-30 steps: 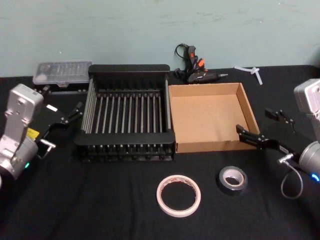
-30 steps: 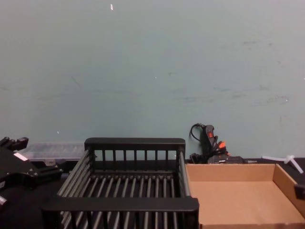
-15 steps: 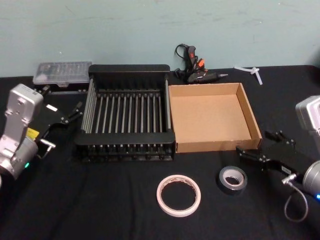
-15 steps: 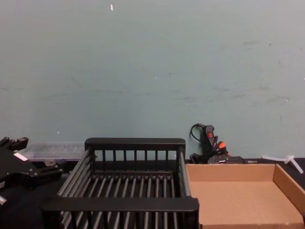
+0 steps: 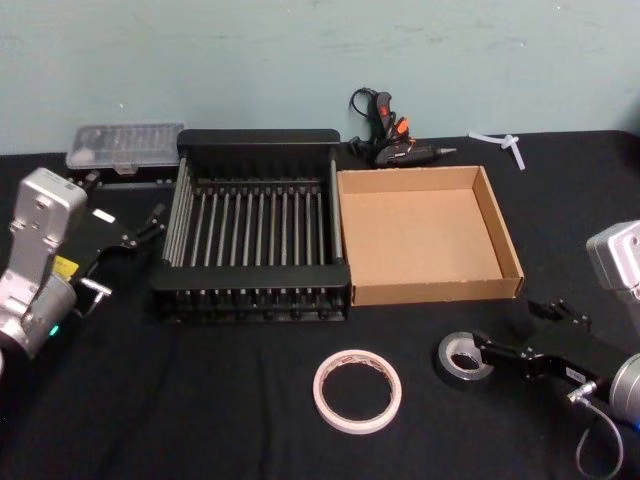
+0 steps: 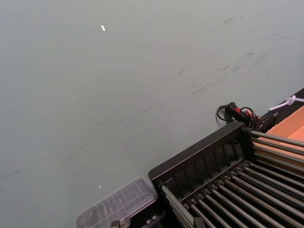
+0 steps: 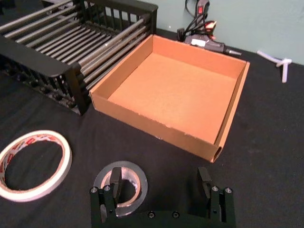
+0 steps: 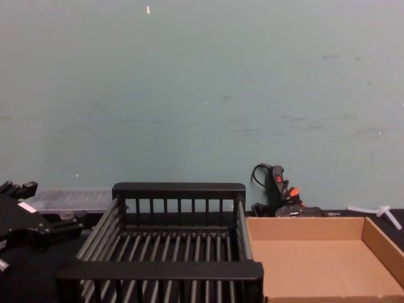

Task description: Pick up the white tape and place it into the black box , Pick up the silver tape and place it into the brown box.

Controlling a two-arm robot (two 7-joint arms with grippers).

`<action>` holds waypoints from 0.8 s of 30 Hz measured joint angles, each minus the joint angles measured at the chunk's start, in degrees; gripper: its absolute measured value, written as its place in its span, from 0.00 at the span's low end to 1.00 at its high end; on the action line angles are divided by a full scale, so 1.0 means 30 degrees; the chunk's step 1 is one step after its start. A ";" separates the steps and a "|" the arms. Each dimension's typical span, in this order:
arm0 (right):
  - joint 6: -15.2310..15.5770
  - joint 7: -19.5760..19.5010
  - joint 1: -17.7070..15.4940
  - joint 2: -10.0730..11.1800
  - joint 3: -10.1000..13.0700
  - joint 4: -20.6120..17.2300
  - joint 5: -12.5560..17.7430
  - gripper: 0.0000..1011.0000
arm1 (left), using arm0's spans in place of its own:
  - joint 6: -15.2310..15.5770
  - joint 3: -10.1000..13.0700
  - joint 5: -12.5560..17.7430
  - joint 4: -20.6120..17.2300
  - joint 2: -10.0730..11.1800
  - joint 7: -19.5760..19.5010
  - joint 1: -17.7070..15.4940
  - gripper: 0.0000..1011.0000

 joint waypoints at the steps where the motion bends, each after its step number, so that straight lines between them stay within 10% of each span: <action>1: 0.0102 0.0052 -0.0041 -0.0020 0.0010 0.0000 -0.0050 0.99 | 0.0000 0.0000 -0.0001 0.0000 0.0000 0.0000 0.0000 0.99; 24: 0.1285 0.0674 0.0384 -0.1077 0.0109 0.0863 -0.0844 0.99 | 0.0000 0.0000 0.0000 0.0000 0.0000 0.0001 0.0000 0.99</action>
